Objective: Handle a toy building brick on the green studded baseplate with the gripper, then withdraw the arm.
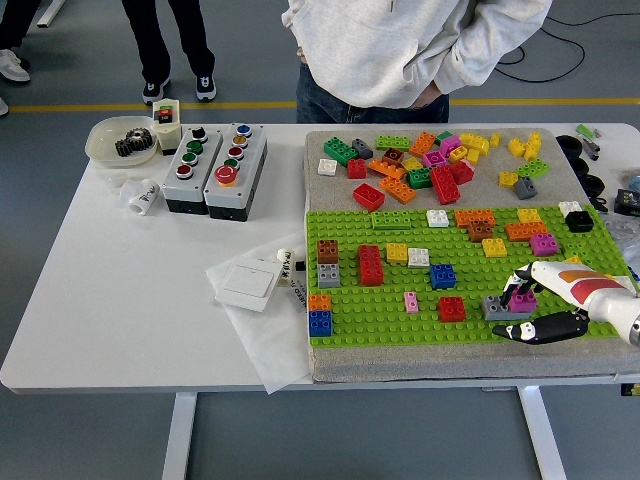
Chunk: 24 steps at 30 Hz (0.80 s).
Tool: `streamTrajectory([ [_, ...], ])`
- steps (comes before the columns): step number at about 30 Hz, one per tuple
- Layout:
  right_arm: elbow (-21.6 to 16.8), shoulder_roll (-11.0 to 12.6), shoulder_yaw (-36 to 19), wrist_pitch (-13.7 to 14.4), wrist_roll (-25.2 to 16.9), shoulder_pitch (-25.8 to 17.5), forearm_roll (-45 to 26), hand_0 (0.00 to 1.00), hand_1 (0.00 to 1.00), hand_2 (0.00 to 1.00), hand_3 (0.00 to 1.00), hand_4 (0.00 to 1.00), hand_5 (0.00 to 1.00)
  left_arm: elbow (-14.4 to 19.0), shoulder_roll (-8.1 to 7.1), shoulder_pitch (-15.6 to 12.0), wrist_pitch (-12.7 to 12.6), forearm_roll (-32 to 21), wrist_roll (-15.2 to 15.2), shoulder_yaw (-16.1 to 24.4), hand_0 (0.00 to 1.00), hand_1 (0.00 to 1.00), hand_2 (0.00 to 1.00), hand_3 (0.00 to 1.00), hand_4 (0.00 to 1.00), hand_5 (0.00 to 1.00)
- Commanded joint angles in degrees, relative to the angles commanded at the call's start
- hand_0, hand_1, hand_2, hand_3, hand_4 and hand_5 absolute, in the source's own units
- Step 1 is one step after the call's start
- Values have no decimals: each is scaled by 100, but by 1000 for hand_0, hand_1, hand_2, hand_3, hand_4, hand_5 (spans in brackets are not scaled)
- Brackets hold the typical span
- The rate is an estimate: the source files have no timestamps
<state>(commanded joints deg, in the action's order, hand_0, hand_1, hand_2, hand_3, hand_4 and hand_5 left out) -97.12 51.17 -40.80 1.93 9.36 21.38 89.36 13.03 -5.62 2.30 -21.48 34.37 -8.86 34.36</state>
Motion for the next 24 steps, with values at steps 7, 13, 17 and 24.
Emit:
streamTrajectory([
  [7, 71, -22, 16, 4, -17, -11, -28, 649, 651, 699, 557, 898, 545, 3, -4, 7, 5, 2, -2, -7, 742, 754, 804, 614, 644, 628],
  [13, 66, -46, 63, 12, -27, -12, -40, 647, 651, 699, 558, 898, 544, 4, -1, 10, 5, 17, -10, 0, 742, 754, 805, 614, 644, 628],
  [17, 59, -41, 72, 8, -21, -18, -38, 648, 651, 699, 558, 899, 546, 5, -3, 12, 5, 10, -8, -6, 742, 754, 804, 614, 644, 628],
  [24, 60, -45, 81, 4, -21, -28, -33, 649, 652, 699, 558, 901, 548, 4, -1, 11, 4, 18, -9, -1, 742, 754, 804, 614, 644, 628],
])
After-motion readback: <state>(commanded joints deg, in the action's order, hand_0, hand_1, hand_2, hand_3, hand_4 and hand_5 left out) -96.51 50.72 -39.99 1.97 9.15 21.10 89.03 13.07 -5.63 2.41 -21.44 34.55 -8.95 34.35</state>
